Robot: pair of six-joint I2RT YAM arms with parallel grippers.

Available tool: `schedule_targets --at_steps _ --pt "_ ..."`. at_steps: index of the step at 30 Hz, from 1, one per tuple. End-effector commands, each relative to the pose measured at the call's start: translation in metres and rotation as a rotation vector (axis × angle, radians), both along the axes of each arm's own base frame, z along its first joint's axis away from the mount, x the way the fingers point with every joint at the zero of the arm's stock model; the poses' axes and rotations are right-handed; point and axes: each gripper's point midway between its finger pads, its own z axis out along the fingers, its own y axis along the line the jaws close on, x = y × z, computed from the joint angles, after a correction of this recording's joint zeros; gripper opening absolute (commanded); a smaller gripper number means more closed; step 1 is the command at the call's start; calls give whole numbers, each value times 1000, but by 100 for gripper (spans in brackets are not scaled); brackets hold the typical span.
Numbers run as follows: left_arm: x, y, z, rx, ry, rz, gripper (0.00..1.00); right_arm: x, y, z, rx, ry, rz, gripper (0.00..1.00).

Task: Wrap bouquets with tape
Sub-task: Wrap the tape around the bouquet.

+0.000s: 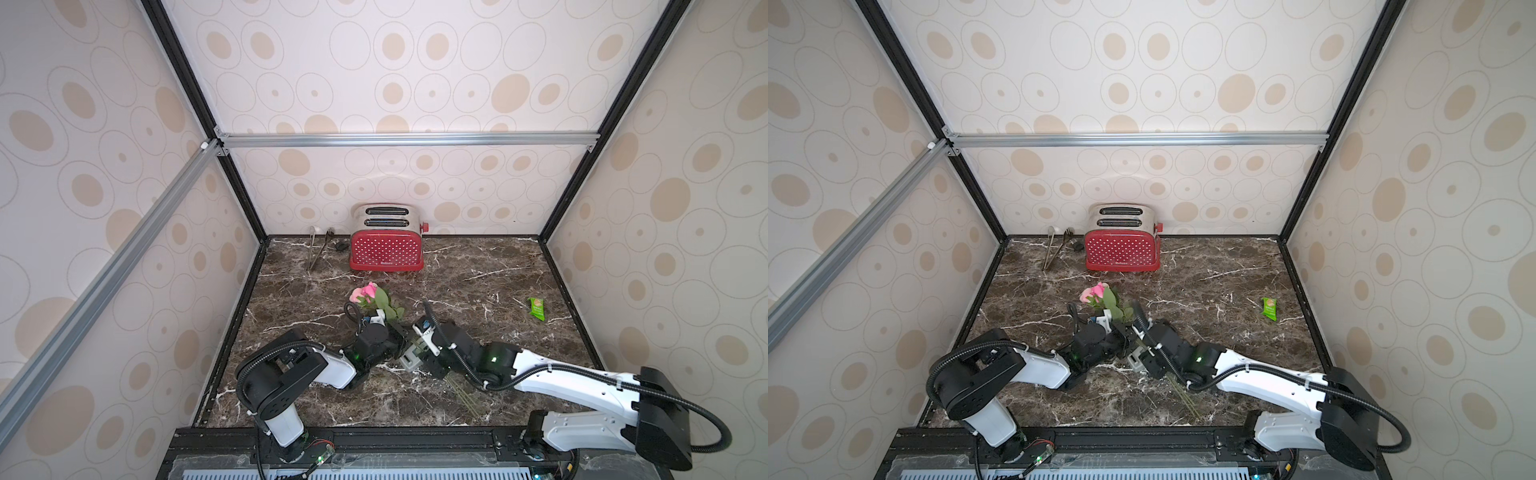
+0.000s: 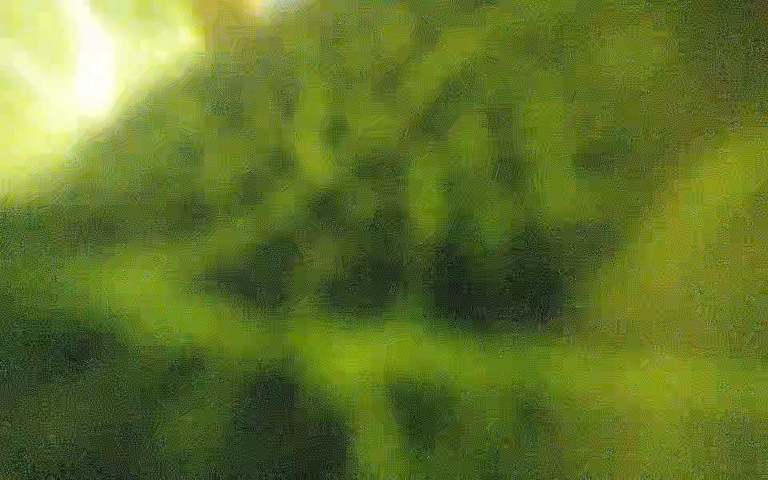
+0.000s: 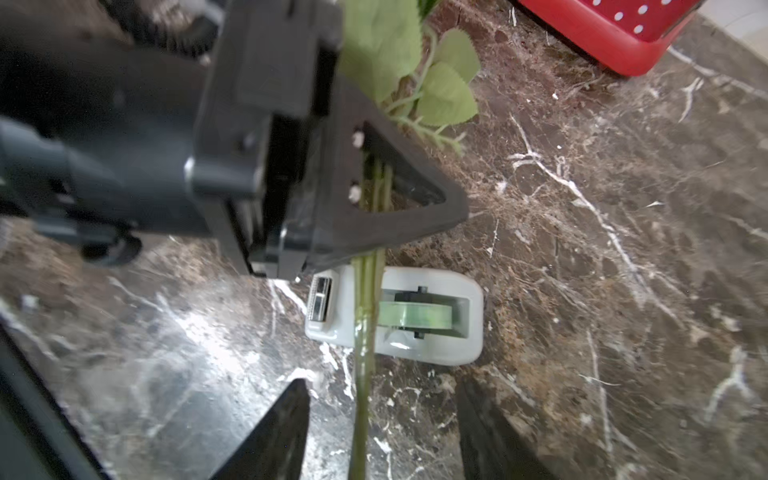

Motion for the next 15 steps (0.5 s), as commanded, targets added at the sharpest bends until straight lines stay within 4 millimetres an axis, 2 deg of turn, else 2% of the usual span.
schedule_targets --at_steps 1,6,11,15 --pt "4 -3 25 -56 -108 8 0 -32 13 -1 263 324 49 61" --pt "4 -2 34 -90 -154 9 0 -33 14 1 516 564 38 61" --pt "4 -4 36 -106 -170 4 0 -25 15 -9 643 700 7 58" --pt "4 -4 38 -116 -177 5 0 -17 19 -17 707 765 0 51"
